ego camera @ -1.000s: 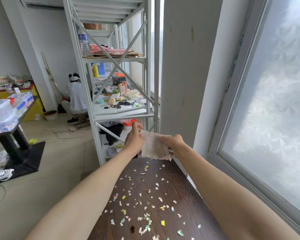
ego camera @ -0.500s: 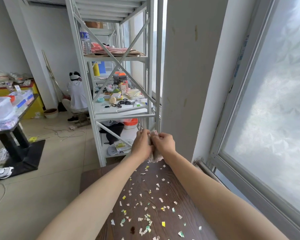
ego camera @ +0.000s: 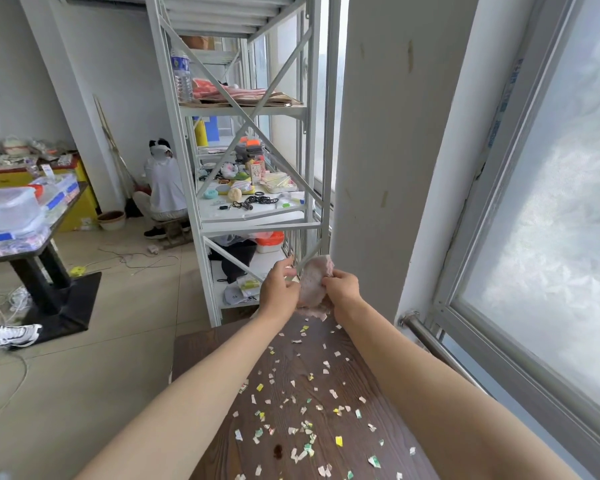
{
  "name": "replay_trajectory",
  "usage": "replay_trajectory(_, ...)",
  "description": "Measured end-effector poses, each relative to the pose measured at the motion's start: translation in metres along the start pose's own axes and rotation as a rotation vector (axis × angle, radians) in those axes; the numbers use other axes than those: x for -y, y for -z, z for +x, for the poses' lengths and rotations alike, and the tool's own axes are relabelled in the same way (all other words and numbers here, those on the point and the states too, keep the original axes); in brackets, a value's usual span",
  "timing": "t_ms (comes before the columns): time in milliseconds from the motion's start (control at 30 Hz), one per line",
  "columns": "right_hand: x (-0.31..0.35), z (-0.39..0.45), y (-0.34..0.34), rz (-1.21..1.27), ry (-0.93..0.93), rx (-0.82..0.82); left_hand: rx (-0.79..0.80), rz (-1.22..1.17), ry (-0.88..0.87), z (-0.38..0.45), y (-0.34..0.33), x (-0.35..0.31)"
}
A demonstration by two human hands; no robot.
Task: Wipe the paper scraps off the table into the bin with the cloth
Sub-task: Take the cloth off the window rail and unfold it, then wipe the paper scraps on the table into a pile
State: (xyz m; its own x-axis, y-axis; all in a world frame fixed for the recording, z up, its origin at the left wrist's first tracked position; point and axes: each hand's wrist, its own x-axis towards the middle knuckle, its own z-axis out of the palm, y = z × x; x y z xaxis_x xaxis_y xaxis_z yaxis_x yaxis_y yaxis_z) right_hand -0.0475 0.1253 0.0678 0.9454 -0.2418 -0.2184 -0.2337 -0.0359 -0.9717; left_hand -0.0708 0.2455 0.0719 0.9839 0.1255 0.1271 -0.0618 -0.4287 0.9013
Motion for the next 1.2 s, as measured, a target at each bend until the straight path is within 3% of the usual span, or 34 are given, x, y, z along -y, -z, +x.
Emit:
replay_trajectory(67, 0.000, 0.000, -0.003, 0.067, -0.035, 0.019, -0.028, 0.099, 0.030, 0.001, 0.006, 0.004)
replay_trajectory(200, -0.003, -0.002, -0.006, 0.146, -0.097, 0.039, 0.192, -0.152, 0.113, -0.004, 0.008, 0.009)
replay_trajectory(367, -0.011, 0.000, -0.003, 0.245, -0.197, 0.076, 0.275, -0.164, 0.002, 0.004, -0.003, 0.026)
replay_trajectory(500, -0.026, 0.012, 0.002, 0.082, -0.273, 0.073, 0.324, -0.125, -0.103, 0.001, -0.011, 0.024)
replay_trajectory(667, -0.026, 0.018, 0.010, 0.114, -0.280, -0.025, 0.392, -0.143, -0.063, 0.007, -0.029, 0.033)
replay_trajectory(800, -0.037, 0.040, 0.005, 0.115, -0.347, 0.048, 0.434, -0.105, 0.036, 0.017, -0.040, 0.037)
replay_trajectory(1000, -0.102, 0.144, -0.003, -0.156, -0.439, 0.227, 0.555, -0.111, 0.163, 0.040, -0.057, 0.056)
replay_trajectory(1100, -0.108, 0.150, -0.003, -0.111, -0.490, 0.192, 0.553, -0.072, 0.172, 0.052, -0.069, 0.067)
replay_trajectory(1200, -0.093, 0.133, -0.005, -0.104, -0.398, 0.177, 0.528, -0.039, 0.177, 0.064, -0.085, 0.090)
